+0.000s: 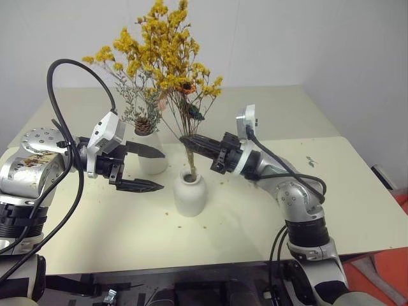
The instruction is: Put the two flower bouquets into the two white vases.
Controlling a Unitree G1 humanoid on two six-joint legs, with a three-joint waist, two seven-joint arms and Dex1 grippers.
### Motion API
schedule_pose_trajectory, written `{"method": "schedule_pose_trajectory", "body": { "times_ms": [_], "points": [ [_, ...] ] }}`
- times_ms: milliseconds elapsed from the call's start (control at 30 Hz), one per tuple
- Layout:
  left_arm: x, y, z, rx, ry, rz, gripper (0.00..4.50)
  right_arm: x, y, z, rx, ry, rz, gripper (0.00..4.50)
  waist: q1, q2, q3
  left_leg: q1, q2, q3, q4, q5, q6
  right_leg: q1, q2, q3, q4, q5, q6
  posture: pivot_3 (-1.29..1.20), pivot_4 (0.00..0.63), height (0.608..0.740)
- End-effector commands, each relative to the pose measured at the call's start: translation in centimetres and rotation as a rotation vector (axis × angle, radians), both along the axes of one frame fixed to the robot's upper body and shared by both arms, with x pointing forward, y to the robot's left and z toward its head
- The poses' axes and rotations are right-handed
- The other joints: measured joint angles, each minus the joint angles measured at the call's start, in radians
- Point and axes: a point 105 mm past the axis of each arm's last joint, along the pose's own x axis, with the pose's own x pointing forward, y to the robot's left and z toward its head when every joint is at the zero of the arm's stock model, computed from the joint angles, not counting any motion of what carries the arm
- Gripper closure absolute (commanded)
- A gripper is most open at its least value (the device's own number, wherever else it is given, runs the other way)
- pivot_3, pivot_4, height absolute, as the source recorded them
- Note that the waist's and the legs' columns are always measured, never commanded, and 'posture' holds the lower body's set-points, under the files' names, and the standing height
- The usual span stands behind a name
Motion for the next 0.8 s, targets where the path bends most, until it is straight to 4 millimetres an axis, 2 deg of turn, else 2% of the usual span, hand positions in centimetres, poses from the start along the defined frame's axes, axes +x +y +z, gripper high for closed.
{"method": "schedule_pose_trajectory", "body": {
  "times_ms": [33, 200, 533, 800],
  "points": [
    [-0.1, -0.3, 1.1, -0.002, -0.05, -0.022, 0.0, -0.9, 0.1, 1.2, -0.012, -0.084, 0.061, 4.43, 0.001, 0.0, 0.0, 0.0, 0.0, 0.0, 0.0, 0.0, 0.0, 0.0, 0.0, 0.0, 0.0, 0.0, 0.0, 0.0, 0.15, 0.74],
    [-0.1, -0.3, 1.1, -0.001, -0.054, -0.022, 0.0, -0.8, 0.3, 1.0, -0.035, -0.111, 0.084, 4.43, 0.001, 0.0, 0.0, 0.0, 0.0, 0.0, 0.0, 0.0, 0.0, 0.0, 0.0, 0.0, 0.0, 0.0, 0.0, 0.0, 0.15, 0.74],
    [0.0, -0.3, 1.1, -0.005, -0.055, -0.017, 0.0, -0.2, 1.3, 2.0, 0.054, -0.126, 0.052, 4.43, 0.003, 0.0, 0.0, 0.0, 0.0, 0.0, 0.0, 0.0, 0.0, 0.0, 0.0, 0.0, 0.0, 0.0, 0.0, 0.0, 0.15, 0.74],
    [0.0, -0.3, 1.1, -0.006, -0.053, -0.018, 0.0, -0.1, 1.3, 1.4, 0.072, -0.129, 0.037, 4.43, 0.002, 0.0, 0.0, 0.0, 0.0, 0.0, 0.0, 0.0, 0.0, 0.0, 0.0, 0.0, 0.0, 0.0, 0.0, 0.0, 0.15, 0.74]
  ]
}}
